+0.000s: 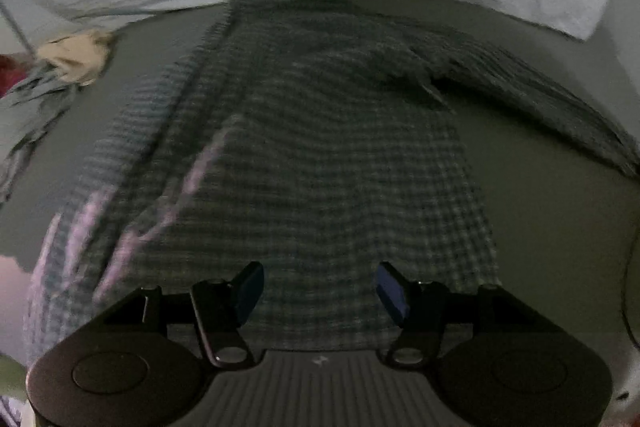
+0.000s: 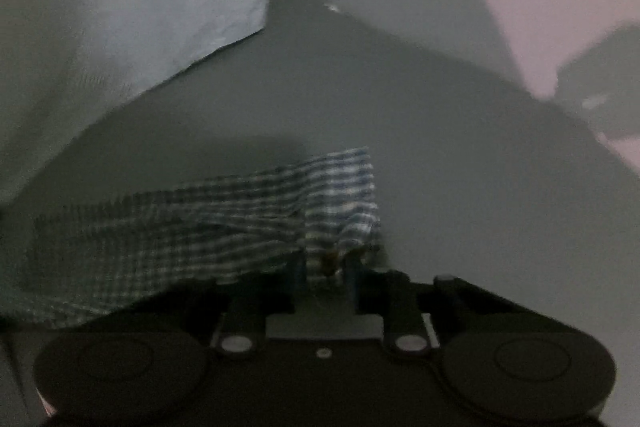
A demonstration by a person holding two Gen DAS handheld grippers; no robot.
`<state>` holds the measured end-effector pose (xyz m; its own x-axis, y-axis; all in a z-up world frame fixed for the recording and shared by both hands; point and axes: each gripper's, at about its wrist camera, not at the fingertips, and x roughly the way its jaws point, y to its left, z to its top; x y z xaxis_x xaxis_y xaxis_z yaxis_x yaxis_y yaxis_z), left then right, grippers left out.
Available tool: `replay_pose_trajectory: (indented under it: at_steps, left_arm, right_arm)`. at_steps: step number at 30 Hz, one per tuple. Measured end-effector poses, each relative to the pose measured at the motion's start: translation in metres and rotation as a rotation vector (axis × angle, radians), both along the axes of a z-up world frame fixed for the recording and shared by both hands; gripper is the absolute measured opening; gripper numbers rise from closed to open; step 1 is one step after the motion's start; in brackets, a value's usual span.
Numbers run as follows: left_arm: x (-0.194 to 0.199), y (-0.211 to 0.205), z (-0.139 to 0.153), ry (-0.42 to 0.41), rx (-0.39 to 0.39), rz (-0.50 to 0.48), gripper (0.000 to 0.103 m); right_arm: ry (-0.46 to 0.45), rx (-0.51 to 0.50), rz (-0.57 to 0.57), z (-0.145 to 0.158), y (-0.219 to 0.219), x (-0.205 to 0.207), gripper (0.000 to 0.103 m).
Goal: Fold clothes
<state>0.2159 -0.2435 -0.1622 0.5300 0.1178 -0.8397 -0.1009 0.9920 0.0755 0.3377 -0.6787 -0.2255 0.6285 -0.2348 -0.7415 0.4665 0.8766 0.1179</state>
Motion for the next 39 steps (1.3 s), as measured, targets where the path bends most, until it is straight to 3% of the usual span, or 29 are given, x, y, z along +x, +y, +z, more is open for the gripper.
replay_pose_trajectory:
  at_steps: [3,7,11,14,18,20,23,26,27,28,29,32,35,36,39]
  left_arm:
    - [-0.013,0.025,0.009,-0.041,0.021,0.081,0.064]
    - [-0.033,0.062,0.008,-0.052,0.061,0.184,0.066]
    - [-0.050,0.106,0.000,-0.032,0.082,0.264,0.066]
    - [-0.059,0.138,-0.009,-0.004,0.020,0.290,0.066]
    - [-0.065,0.165,-0.017,0.031,-0.028,0.268,0.066]
    - [-0.068,0.170,-0.019,0.026,-0.019,0.234,0.066]
    - [-0.074,0.179,-0.022,0.024,-0.004,0.177,0.066]
    - [-0.075,0.187,-0.030,0.029,0.007,0.141,0.066]
    - [-0.075,0.192,-0.032,0.028,0.002,0.139,0.066]
    - [-0.075,0.198,-0.034,0.025,-0.006,0.138,0.066]
    - [-0.076,0.203,-0.035,0.022,-0.015,0.137,0.066]
    - [-0.076,0.216,-0.033,-0.004,-0.020,0.124,0.066]
    - [-0.077,0.223,-0.035,-0.011,0.002,0.102,0.066]
    - [-0.077,0.225,-0.038,-0.008,0.008,0.093,0.066]
    - [-0.077,0.226,-0.049,0.020,0.013,0.054,0.066]
  right_arm:
    - [-0.007,-0.108,0.025,0.016,-0.007,0.007,0.020]
    - [0.005,-0.104,-0.021,0.030,-0.023,0.023,0.028]
    - [-0.014,-0.150,0.044,0.051,0.022,0.006,0.041]
    - [-0.010,-0.050,0.236,0.053,0.085,-0.031,0.043]
    - [0.085,0.153,0.522,0.023,0.190,-0.080,0.042]
    - [0.110,0.256,0.566,0.012,0.225,-0.101,0.043]
    - [0.142,0.437,0.544,-0.001,0.255,-0.122,0.045]
    - [0.157,0.396,0.540,-0.007,0.271,-0.130,0.042]
    - [0.160,0.361,0.524,-0.009,0.272,-0.131,0.032]
    - [0.162,0.326,0.509,-0.011,0.274,-0.132,0.007]
    - [0.153,0.312,0.488,-0.010,0.273,-0.133,0.001]
    - [0.022,0.371,0.404,0.026,0.253,-0.151,0.000]
    - [-0.098,0.357,0.268,0.072,0.221,-0.184,0.000]
    - [-0.106,0.336,0.229,0.079,0.214,-0.191,0.000]
    - [0.009,0.210,0.176,0.064,0.214,-0.196,0.003]
